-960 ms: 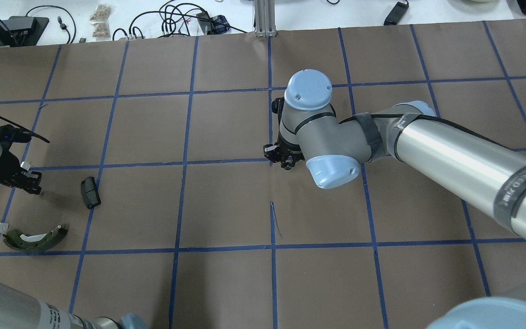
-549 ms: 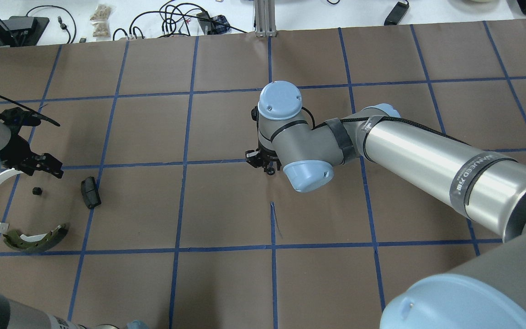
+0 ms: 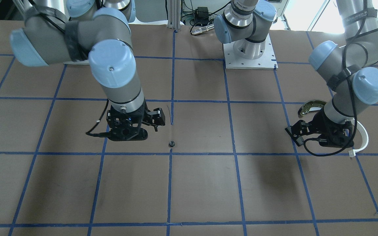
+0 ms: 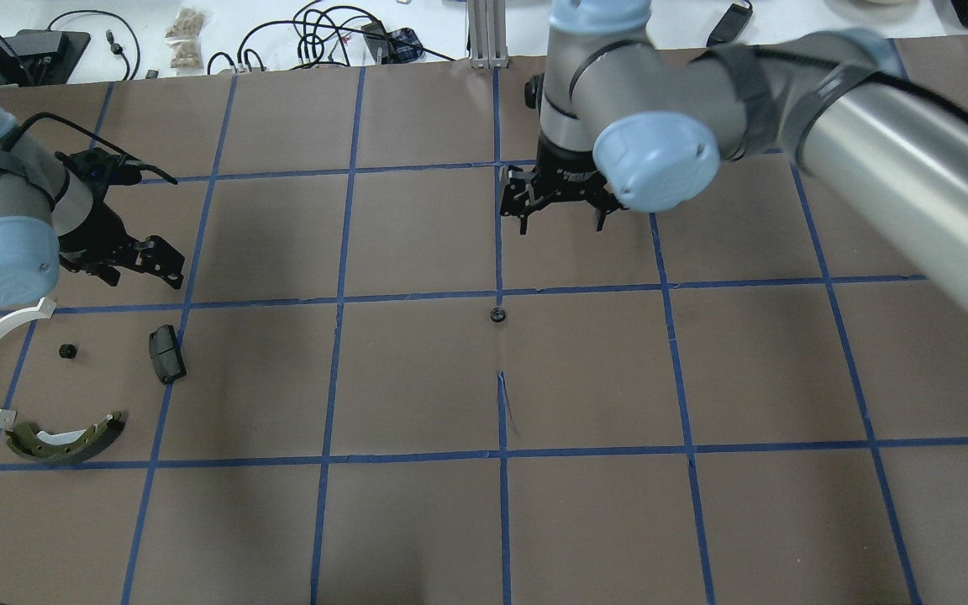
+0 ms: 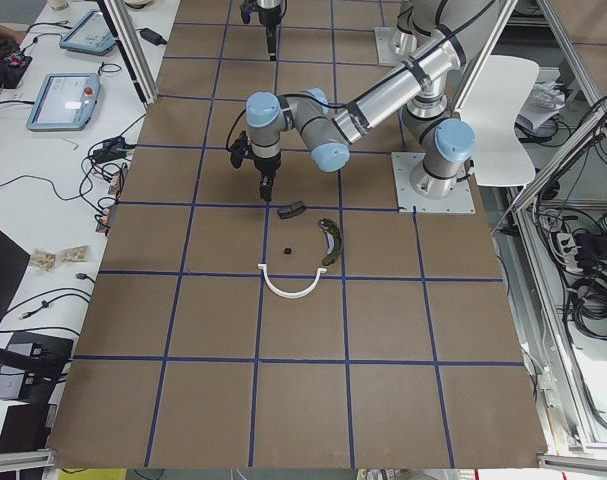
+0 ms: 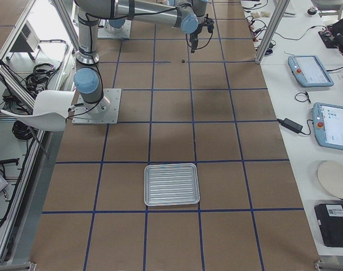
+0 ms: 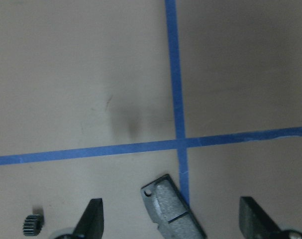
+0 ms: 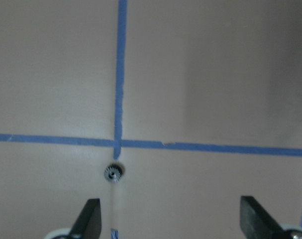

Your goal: Place bearing gear from tray to pile

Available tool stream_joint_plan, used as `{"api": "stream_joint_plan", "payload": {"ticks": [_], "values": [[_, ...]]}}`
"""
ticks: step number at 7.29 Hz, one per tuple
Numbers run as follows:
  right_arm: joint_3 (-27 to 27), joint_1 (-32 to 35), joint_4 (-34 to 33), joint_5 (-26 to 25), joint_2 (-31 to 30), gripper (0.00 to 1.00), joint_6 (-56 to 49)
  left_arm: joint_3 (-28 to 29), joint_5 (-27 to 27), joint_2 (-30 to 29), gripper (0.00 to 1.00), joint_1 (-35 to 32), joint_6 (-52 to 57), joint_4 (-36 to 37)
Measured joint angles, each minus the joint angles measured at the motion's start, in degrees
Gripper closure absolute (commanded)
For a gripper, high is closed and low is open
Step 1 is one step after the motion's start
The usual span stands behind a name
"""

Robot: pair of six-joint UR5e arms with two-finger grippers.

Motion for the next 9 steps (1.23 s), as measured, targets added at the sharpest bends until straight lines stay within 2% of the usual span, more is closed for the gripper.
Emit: {"api": "stream_joint_plan", "payload": {"ticks": [1,3,6,8,9], "values": [[-2.05,-1.52,5.77,-1.05,-3.09,0.0,-0.95,0.05,-1.75,0.03,0.05,-4.33,-4.56,-0.2],[-2.44,-4.11,8.97,-3.17,-9.85,0.0,-4.77,1.51,-4.86,-1.48,0.05,-16.45,-20.25,0.23],[-0.36,-9.28,9.42,-3.55,-14.78,0.0,-6.59,6.75,-4.78,-6.01,0.06,-33.28,-41.03,1.2],[0.22,-9.73,8.43,-3.23,-14.96,0.0,-6.7,7.88,-3.9,-10.56,0.06,-39.23,-47.98,4.48],[0.59,-9.76,7.49,-3.47,-14.73,0.0,-6.62,8.09,-1.78,-12.56,0.06,-41.86,-50.48,5.8]]}}
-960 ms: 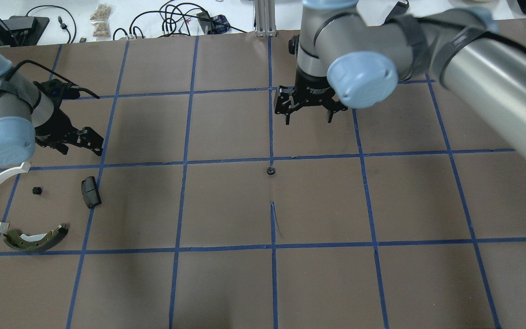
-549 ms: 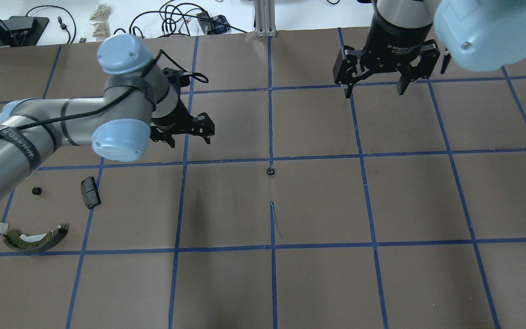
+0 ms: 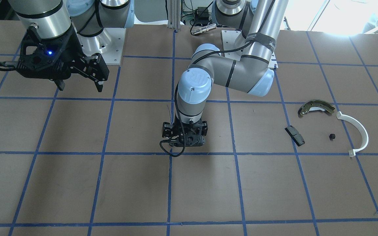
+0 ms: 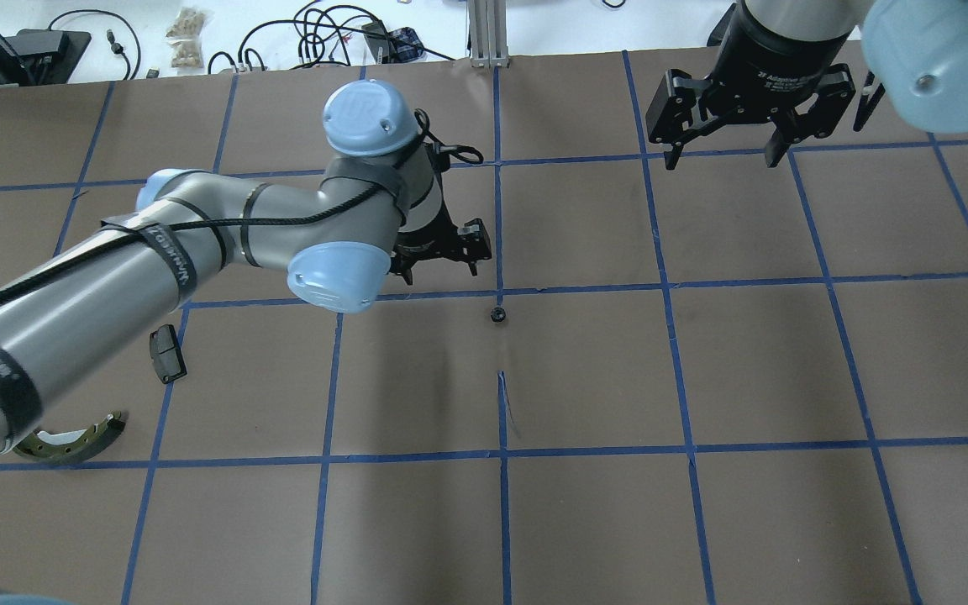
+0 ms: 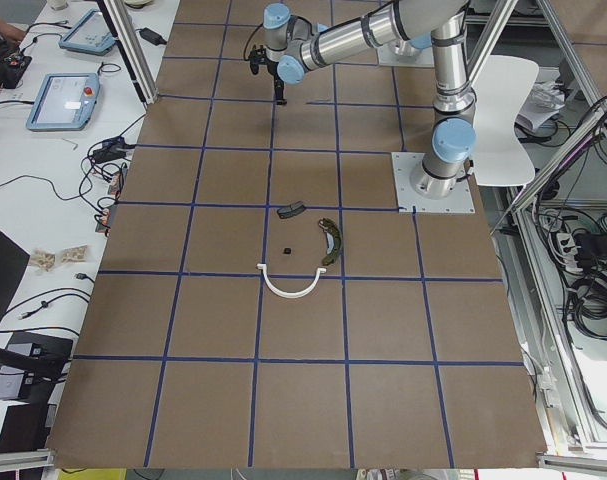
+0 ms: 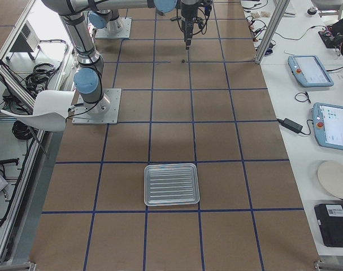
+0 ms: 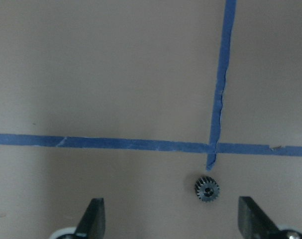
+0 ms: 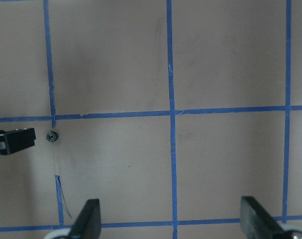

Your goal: Place bearing gear from tray to pile

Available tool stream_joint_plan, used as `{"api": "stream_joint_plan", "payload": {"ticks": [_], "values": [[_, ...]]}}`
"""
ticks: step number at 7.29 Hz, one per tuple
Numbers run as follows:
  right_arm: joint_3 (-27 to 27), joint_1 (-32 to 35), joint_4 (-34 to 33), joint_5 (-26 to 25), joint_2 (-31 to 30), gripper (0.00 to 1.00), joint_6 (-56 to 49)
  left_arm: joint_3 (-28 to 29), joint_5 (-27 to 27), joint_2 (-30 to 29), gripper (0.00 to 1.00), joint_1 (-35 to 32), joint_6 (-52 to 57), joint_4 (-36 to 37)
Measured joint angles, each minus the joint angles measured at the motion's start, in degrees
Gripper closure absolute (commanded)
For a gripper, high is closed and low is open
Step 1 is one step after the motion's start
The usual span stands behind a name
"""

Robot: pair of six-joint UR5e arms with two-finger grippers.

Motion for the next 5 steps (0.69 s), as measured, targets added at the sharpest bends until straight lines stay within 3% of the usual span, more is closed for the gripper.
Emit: {"api": "stream_joint_plan", "payload": {"ticks": [2,3,5], "values": [[0.2,-0.02,-0.64,-0.04,0.18,0.0,0.22,0.18,2.77,-3.21,0.1,-2.21,-2.24,2.39],[0.2,-0.03,-0.65,-0.02,0.2,0.0,0.07,0.2,3.05,-4.26,0.19,-2.48,-2.55,3.2],[-0.16,-0.03,-0.67,0.09,0.24,0.0,0.01,0.2,2.93,-5.43,0.54,-2.72,-3.3,4.28]]}}
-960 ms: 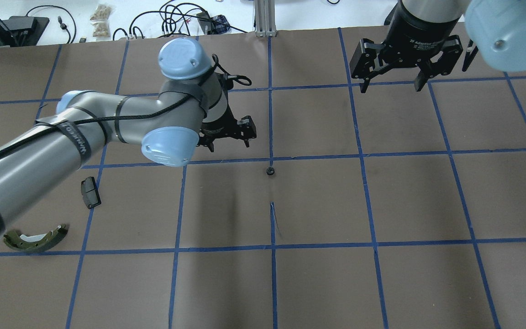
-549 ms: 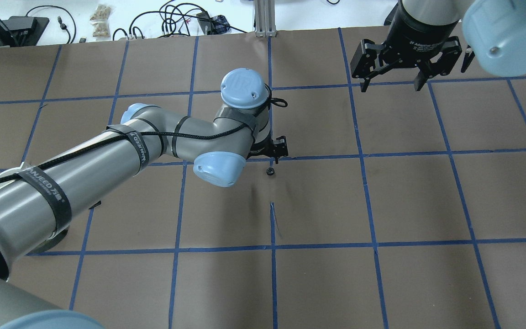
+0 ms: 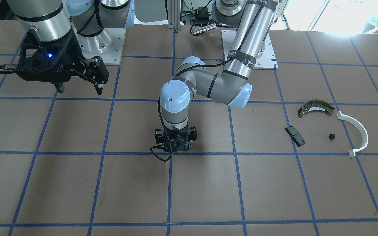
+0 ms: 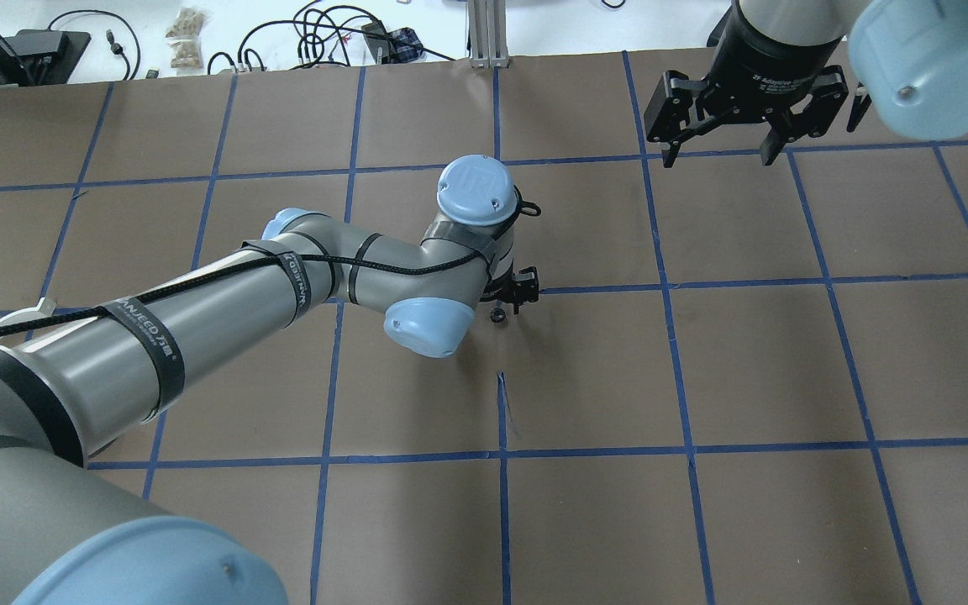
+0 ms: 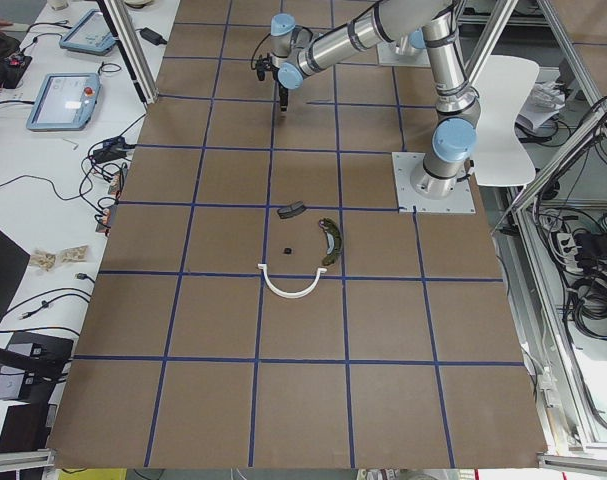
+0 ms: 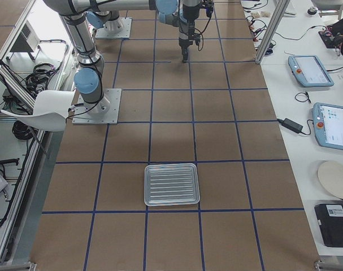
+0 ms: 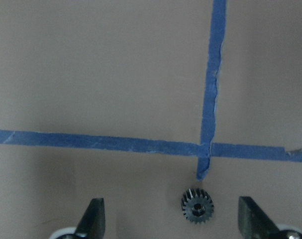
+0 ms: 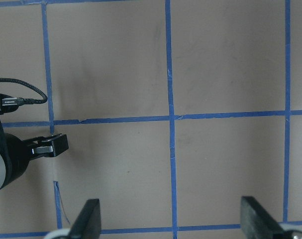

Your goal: Place bearing gear from tray to pile

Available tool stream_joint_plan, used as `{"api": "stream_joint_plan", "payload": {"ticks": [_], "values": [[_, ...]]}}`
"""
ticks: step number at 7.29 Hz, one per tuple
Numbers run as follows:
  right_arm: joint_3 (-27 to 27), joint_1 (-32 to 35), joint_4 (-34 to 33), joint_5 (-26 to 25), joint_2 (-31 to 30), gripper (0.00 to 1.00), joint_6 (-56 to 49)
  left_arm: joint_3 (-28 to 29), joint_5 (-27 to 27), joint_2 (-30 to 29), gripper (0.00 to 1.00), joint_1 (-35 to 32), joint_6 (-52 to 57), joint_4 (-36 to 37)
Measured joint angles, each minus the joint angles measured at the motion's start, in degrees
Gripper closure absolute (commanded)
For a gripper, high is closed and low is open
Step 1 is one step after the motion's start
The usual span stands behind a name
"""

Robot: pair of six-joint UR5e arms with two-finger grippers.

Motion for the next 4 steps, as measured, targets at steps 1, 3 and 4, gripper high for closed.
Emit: {"api": "stream_joint_plan", "payload": {"ticks": [1,3,4], "values": [[-0.29,0.0,0.09,-0.02,0.0,0.0,0.19,0.01,-0.27,-0.23,0.68,-0.06,-0.12,0.17],[-0.59,0.0,0.24,-0.05,-0.11,0.0,0.33,0.06,-0.58,-0.18,0.85,-0.09,0.3,0.34],[-0.58,0.0,0.33,-0.05,-0.25,0.0,0.34,0.06,-0.9,-0.04,0.88,-0.1,0.54,0.34]]}}
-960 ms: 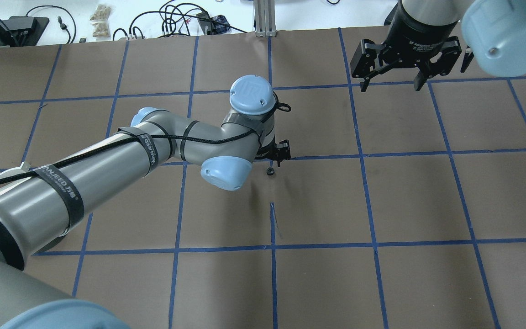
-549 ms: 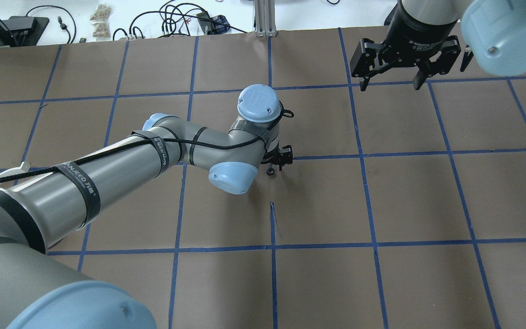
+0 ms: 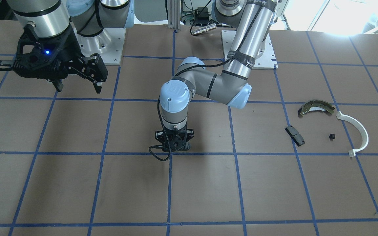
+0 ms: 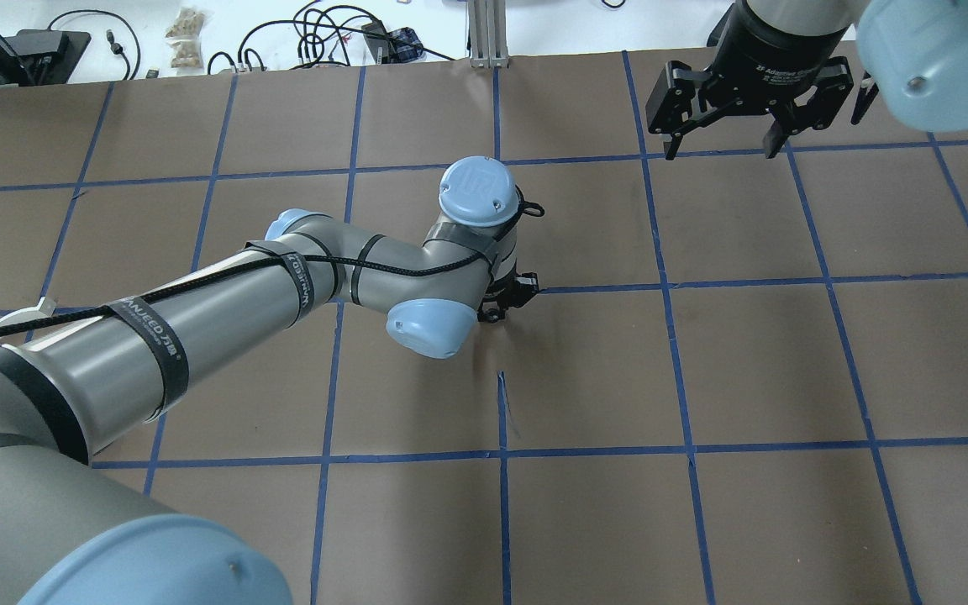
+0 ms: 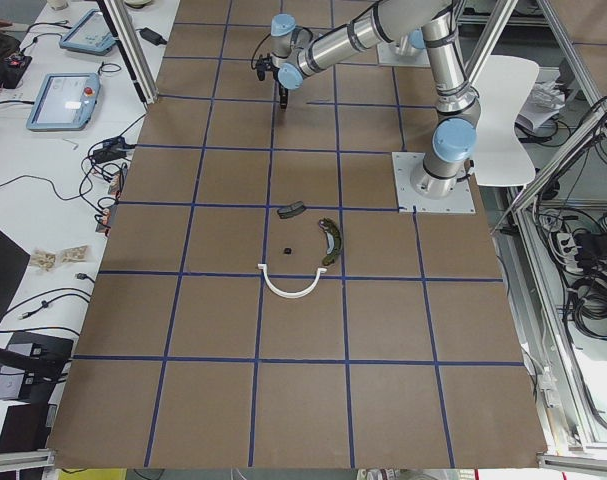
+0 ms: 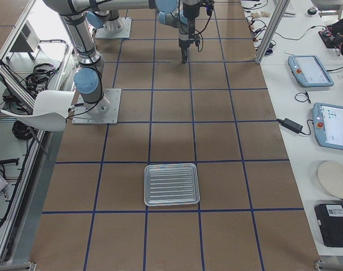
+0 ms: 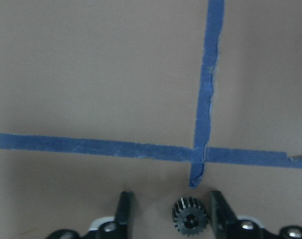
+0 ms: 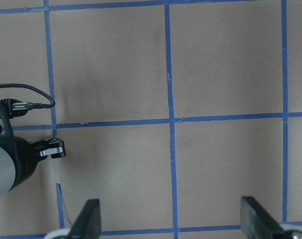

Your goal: Place bearing gear from tray to pile

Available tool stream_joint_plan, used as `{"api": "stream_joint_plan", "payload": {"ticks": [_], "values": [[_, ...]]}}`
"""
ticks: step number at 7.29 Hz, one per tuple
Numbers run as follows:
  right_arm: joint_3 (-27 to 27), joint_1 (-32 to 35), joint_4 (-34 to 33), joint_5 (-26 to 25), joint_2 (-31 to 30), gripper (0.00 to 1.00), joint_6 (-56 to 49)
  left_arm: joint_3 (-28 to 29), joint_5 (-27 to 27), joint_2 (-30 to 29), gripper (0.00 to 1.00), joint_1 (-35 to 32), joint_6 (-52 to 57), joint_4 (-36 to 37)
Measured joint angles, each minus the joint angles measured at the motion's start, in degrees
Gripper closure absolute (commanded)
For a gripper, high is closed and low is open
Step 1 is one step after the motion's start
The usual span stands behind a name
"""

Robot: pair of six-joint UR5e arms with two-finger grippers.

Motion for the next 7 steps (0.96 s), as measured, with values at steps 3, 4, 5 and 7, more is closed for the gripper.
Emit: {"api": "stream_joint_plan", "payload": {"ticks": [3,4,5,7], "values": [[0.15,0.0,0.01,0.01,-0.14,0.0,0.01,-0.25,-0.29,3.02,0.84,2.17,5.85,-1.0],[0.2,0.0,-0.04,0.02,-0.14,0.0,0.01,-0.41,0.1,5.42,0.85,6.15,10.61,-3.13],[0.29,0.0,-0.07,0.04,-0.17,0.0,0.03,-0.41,0.85,8.27,0.85,11.6,17.02,-6.63],[0.42,0.0,-0.14,0.04,-0.22,0.0,0.08,-1.37,4.17,13.26,0.87,23.36,33.31,-12.21]]}}
